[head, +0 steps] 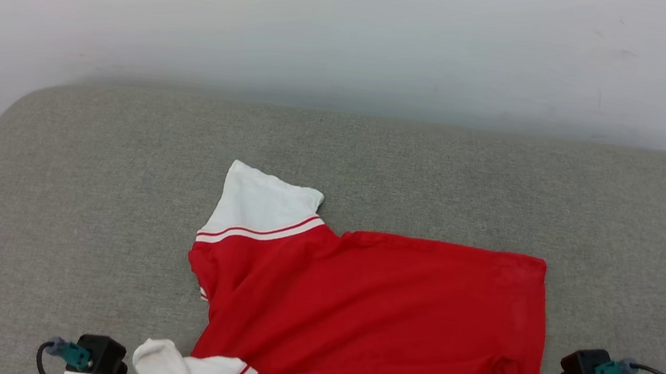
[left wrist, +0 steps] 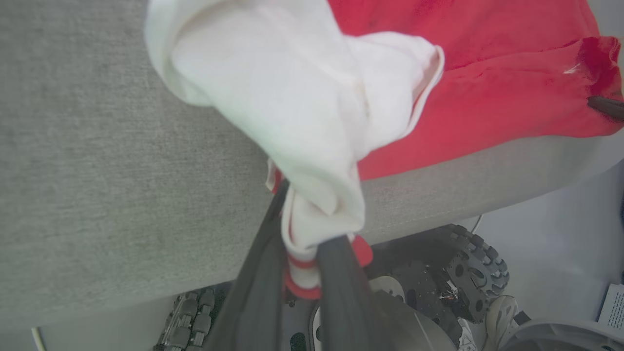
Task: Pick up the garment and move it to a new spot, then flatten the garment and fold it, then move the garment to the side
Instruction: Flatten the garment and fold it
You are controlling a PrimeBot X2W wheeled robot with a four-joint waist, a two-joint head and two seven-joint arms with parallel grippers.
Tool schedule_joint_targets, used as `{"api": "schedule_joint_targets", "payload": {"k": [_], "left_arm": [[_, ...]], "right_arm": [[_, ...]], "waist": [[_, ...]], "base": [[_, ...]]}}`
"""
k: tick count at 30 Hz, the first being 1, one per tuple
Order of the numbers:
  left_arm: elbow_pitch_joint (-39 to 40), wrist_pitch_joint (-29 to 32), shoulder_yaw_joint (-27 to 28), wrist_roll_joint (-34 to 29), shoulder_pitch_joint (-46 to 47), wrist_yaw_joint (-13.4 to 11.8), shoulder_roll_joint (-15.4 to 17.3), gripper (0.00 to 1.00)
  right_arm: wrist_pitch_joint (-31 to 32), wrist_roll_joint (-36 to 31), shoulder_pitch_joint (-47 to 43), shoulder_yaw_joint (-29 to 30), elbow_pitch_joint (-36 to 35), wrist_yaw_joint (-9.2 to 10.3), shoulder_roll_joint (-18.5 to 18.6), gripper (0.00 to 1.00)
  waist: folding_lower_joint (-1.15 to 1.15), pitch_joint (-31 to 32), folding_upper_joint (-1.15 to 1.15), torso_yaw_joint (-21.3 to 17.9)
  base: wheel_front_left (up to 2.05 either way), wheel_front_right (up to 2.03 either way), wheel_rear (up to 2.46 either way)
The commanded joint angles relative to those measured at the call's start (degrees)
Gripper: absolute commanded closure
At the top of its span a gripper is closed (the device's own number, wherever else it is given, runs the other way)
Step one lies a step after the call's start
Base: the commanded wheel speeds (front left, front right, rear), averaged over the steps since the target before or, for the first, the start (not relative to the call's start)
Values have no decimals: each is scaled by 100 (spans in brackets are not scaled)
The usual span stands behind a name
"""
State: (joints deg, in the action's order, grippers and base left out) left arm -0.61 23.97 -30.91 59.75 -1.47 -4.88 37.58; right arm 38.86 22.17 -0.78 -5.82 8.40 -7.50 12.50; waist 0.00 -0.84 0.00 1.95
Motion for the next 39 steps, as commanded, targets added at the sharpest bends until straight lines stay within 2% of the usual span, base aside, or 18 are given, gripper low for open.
{"api": "schedule_joint_targets", "payload": {"k": [1, 4, 5, 6, 7, 8, 9, 14, 17, 20, 23, 25, 28, 29, 30, 34, 39], "left_arm": [[27, 26, -35, 0, -152, -70, 51, 100], [45, -18, -98, -25, -196, -101, -47, 100], [19, -31, -128, -36, -171, -87, -96, 100], [-16, 3, -167, -22, -154, -67, -149, 100], [-34, -20, -177, -35, -107, -47, -190, 69], [-64, -66, -162, -22, -63, -26, -237, 17], [-109, -83, -167, 3, -45, -9, -276, 0], [-196, -225, -127, -117, 52, -1, -286, 0], [-90, -685, 65, -328, 178, -21, -256, 0], [-31, -901, 140, -412, 202, -23, -254, 0], [77, -1439, 322, -766, 390, -126, -241, 0], [73, -1581, 349, -860, 423, -156, -257, 0], [69, -2209, 484, -1232, 597, -289, -350, 0], [69, -2209, 484, -1232, 597, -289, -350, 0], [22, -2670, 575, -1473, 744, -370, -466, 0], [-97, -3159, 730, -1684, 1041, -402, -526, 0], [-305, -3384, 902, -1705, 1530, -221, -450, 0]], "right_arm": [[7, 34, -161, 5, -6, 3, -2, 100], [6, 62, -369, 87, 47, 3, -77, 100], [-30, 44, -433, 121, 51, 3, -101, 96], [-78, 8, -479, 172, 62, 3, -125, 66], [-99, 6, -536, 206, 81, 3, -172, 26], [-136, 8, -574, 229, 79, 3, -219, 0], [-196, -16, -595, 267, 68, 3, -248, 0], [-556, -102, -657, 330, -54, 3, -336, 0], [-1207, -296, -655, 427, -300, 3, -408, 0], [-1562, -430, -615, 505, -427, 3, -455, 0], [-2237, -739, -453, 703, -648, 3, -603, 0], [-2375, -833, -427, 751, -696, 3, -640, 0], [-2840, -1139, -267, 909, -960, 3, -775, 0], [-2840, -1139, -267, 909, -960, 3, -775, 0], [-3113, -1314, -149, 1036, -1178, 3, -862, 0], [-3264, -1490, 35, 1109, -1513, 3, -924, 0], [-3336, -1578, 321, 1227, -1867, 3, -967, 0]], "waist": [[0, 27, 0, 21], [0, 24, 0, 72], [0, 22, 0, 88], [0, 21, 0, 99], [0, 20, 0, 104], [0, 20, 0, 104], [0, 21, 0, 102], [0, 56, 0, 74], [0, 97, 0, 44], [0, 112, 0, 22], [0, 105, 0, -12], [0, 98, 0, -18], [0, -49, 0, -54], [0, -49, 0, -54], [0, -253, 0, -58], [0, -625, 0, -92], [0, -1163, 0, -197]], "base": [[0, 0, 0], [0, 0, 0], [0, 0, 0], [0, 0, 0], [0, 0, 0], [0, 0, 0], [0, 0, 0], [0, 0, 0], [0, 0, 0], [0, 0, 0], [0, 0, 0], [0, 0, 0], [0, 0, 0], [0, 0, 0], [0, 0, 0], [0, 0, 0], [0, 0, 0]]}}
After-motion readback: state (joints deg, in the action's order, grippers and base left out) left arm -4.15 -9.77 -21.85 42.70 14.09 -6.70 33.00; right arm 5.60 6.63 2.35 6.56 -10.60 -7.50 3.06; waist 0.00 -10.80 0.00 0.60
